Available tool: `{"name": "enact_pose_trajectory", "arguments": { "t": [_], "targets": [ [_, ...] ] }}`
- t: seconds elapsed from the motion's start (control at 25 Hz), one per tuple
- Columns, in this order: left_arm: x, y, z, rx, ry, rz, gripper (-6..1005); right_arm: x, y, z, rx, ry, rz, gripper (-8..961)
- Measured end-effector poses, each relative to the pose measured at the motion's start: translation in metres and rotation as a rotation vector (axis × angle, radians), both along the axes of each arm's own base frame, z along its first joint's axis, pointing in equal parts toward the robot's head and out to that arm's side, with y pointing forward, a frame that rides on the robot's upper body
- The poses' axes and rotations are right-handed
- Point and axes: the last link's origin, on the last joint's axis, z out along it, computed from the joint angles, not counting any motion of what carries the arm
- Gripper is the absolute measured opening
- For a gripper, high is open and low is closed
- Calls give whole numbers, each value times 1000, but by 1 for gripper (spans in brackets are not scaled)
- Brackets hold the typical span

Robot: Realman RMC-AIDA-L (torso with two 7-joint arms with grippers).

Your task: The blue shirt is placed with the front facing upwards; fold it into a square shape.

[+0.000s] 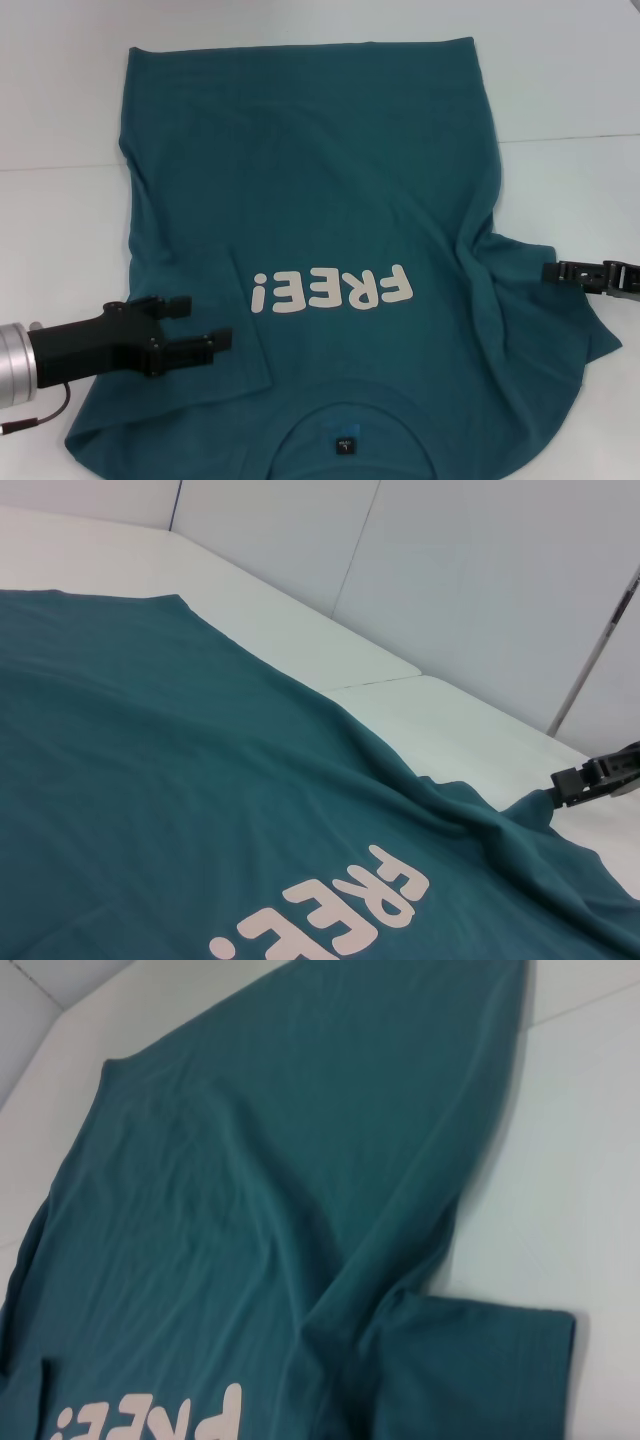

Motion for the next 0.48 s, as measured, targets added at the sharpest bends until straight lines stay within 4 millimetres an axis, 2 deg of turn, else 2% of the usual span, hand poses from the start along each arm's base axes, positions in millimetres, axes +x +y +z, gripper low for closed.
{"name": "enact_pose_trajectory", "arguments": {
  "t": [0.48],
  "targets": [
    [1,1,1,2,1,-1,886,-4,3,-9,1,-5,17,941]
  ]
}}
